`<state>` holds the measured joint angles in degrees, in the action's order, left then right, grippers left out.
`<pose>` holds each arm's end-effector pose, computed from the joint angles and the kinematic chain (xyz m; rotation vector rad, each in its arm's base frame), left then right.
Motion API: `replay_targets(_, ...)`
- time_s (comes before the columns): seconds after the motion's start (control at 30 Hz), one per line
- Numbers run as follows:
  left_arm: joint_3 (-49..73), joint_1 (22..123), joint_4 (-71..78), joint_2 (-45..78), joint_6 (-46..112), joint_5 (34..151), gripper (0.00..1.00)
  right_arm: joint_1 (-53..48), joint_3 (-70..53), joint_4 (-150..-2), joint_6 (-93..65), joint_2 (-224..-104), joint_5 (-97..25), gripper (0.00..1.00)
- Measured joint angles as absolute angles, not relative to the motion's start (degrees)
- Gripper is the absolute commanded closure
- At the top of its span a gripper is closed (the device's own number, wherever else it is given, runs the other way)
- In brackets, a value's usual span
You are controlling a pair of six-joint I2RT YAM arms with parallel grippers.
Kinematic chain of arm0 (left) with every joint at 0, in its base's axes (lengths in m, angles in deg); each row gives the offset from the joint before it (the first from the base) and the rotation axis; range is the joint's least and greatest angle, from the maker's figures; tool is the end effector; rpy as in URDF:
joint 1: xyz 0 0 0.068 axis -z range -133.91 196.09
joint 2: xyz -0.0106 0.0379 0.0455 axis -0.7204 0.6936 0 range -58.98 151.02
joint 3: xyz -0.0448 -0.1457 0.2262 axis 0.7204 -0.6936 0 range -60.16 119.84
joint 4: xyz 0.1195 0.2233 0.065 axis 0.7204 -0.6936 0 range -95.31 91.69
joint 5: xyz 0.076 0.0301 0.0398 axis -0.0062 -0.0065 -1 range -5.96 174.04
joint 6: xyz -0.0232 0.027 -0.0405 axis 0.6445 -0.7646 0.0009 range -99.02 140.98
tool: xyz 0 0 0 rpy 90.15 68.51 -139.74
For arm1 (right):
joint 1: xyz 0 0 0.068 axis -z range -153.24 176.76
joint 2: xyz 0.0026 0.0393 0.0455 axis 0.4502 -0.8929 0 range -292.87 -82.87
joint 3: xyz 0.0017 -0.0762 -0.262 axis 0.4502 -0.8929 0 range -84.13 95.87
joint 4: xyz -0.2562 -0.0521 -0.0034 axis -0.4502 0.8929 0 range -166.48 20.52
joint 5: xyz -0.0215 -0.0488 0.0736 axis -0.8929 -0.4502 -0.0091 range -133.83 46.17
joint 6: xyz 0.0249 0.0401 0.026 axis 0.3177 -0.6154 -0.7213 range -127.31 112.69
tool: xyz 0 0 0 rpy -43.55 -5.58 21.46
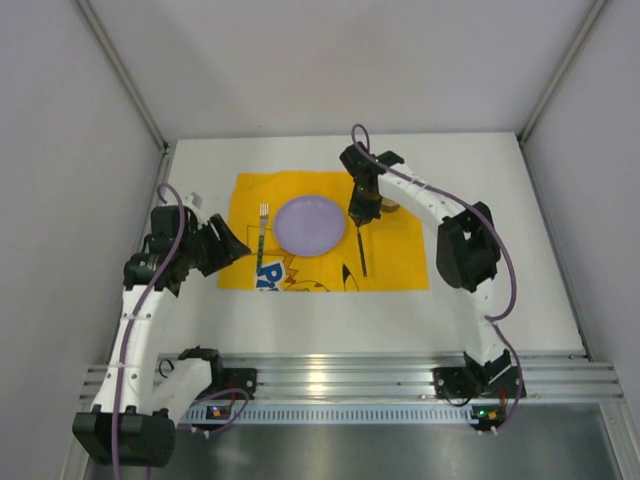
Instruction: Set the dinner table for one person
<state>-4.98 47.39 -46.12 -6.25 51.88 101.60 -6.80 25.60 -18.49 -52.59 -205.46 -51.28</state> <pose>0.1779 -0.0148 0.3171 -0.4662 2.3604 -0.6299 0.3777 0.2451 0.2368 0.3160 2.7797 0.1590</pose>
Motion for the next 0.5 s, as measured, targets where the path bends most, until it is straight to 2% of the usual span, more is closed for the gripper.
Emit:
replay_targets(0.43, -4.7, 47.4, -48.5, -7.9, 51.0, 100.5, 0.38, -4.1, 25.8, -18.7, -55.0, -210.3, -52.8, 1.0)
replay_targets(0.5, -4.7, 47.4, -48.5, -7.9, 51.0, 100.0, 0.38, -3.6, 25.8, -18.8, -55.0, -210.7, -52.7, 0.96)
